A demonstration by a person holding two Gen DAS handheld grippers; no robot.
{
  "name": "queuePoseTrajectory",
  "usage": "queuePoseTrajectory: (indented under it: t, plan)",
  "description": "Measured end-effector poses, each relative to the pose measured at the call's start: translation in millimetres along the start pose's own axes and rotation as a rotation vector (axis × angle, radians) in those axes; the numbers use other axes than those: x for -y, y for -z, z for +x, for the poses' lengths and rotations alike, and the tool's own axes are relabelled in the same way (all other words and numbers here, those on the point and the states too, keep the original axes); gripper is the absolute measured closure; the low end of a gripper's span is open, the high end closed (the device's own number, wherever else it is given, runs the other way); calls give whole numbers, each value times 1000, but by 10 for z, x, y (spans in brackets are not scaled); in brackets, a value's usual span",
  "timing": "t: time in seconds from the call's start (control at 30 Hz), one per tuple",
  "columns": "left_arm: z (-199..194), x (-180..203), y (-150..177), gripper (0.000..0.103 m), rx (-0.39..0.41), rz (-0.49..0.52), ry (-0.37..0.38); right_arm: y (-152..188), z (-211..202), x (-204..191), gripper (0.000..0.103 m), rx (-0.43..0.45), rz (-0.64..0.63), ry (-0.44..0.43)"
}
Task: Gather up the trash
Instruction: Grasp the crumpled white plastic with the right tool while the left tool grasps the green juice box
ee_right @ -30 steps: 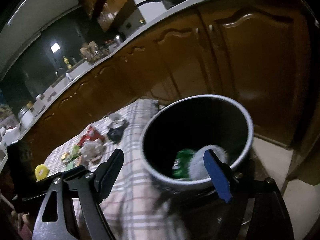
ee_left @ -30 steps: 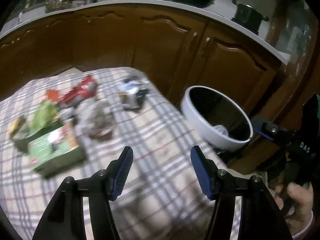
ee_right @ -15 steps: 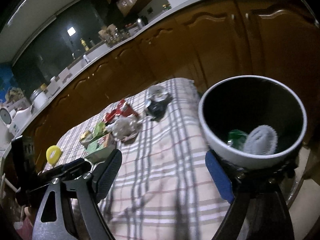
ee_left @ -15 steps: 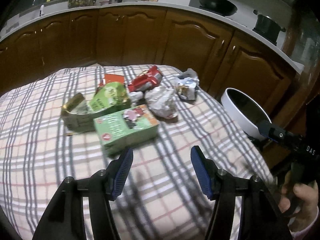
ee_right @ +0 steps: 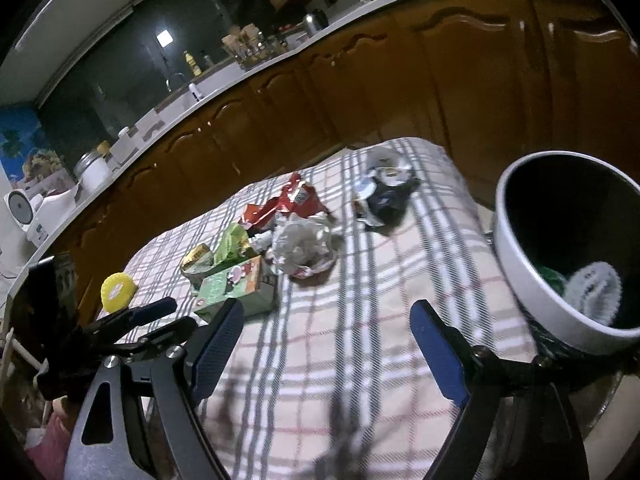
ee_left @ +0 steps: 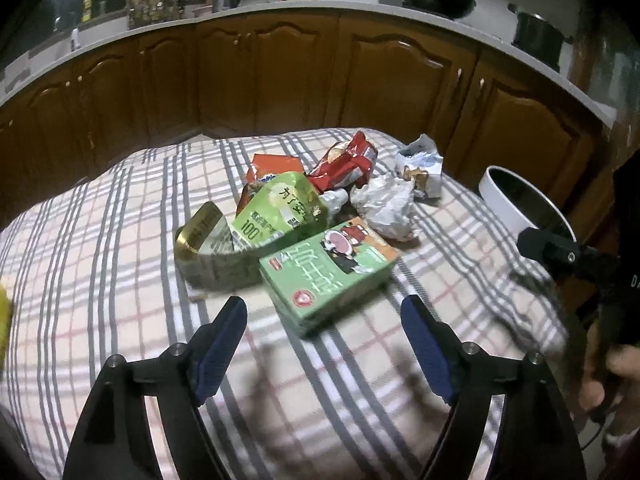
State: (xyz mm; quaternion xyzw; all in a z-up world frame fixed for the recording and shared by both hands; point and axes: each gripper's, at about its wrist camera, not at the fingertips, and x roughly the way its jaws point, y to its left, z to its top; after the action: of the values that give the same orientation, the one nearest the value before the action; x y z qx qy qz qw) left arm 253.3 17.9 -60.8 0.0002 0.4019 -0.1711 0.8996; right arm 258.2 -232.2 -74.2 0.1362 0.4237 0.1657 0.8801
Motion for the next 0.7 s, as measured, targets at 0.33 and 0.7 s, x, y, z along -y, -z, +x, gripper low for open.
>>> queuePoseTrajectory:
  t: [0.33,0.7]
  plan:
    - [333,-72,-164,22,-17,99,26,-249,494,-139,39,-49,-1,-33]
    - [468,88,-132,41,-26,167,49,-287,797,-173,83,-102,-25,-37]
